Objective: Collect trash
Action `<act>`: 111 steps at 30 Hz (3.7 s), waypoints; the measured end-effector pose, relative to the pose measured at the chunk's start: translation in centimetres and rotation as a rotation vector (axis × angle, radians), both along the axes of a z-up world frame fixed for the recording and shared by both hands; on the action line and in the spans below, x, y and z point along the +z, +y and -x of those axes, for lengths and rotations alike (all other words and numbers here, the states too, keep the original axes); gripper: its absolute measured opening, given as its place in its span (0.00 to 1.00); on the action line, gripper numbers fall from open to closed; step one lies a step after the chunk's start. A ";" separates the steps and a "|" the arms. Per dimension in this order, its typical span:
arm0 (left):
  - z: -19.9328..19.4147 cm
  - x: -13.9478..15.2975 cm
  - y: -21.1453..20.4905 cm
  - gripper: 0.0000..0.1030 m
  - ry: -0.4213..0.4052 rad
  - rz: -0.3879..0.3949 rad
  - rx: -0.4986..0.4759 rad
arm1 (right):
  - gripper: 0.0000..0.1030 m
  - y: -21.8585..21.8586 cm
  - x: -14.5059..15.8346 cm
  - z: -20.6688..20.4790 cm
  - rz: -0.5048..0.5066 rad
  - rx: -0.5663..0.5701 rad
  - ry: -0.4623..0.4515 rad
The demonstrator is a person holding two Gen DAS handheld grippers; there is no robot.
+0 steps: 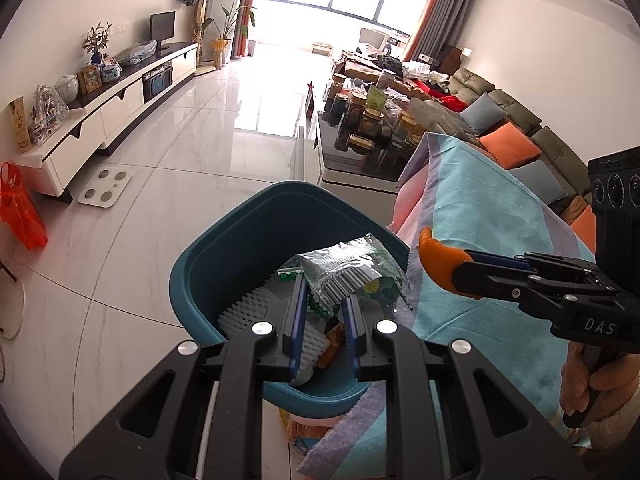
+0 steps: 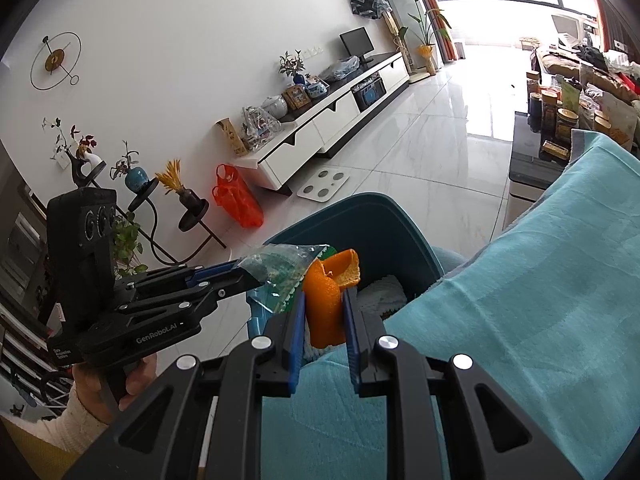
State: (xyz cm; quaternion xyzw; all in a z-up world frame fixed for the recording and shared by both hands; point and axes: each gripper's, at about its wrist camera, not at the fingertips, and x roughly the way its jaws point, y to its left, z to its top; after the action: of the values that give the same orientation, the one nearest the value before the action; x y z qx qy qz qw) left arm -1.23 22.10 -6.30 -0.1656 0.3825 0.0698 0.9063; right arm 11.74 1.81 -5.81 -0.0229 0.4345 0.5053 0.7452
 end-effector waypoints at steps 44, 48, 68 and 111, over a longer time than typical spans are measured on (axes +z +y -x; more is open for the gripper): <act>-0.9 -1.8 0.4 0.17 0.047 -0.013 0.028 | 0.17 3.2 -1.9 -0.7 0.066 0.007 0.032; -1.2 -1.9 0.2 0.17 0.049 -0.014 0.027 | 0.17 3.3 -1.9 -0.6 0.071 0.007 0.030; -1.9 -3.0 0.0 0.17 0.071 -0.013 0.036 | 0.17 4.2 -2.5 -0.5 0.102 0.005 0.037; 1.7 5.8 -15.4 0.95 -0.342 -0.190 -0.082 | 0.93 -18.5 4.8 6.7 0.025 -0.519 -0.406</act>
State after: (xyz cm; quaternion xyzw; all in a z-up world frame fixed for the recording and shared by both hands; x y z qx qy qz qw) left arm -2.93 6.74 -0.48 -0.0731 0.2208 0.0397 0.9718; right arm 5.09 -16.73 -1.02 -0.0208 0.2746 0.2782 0.9202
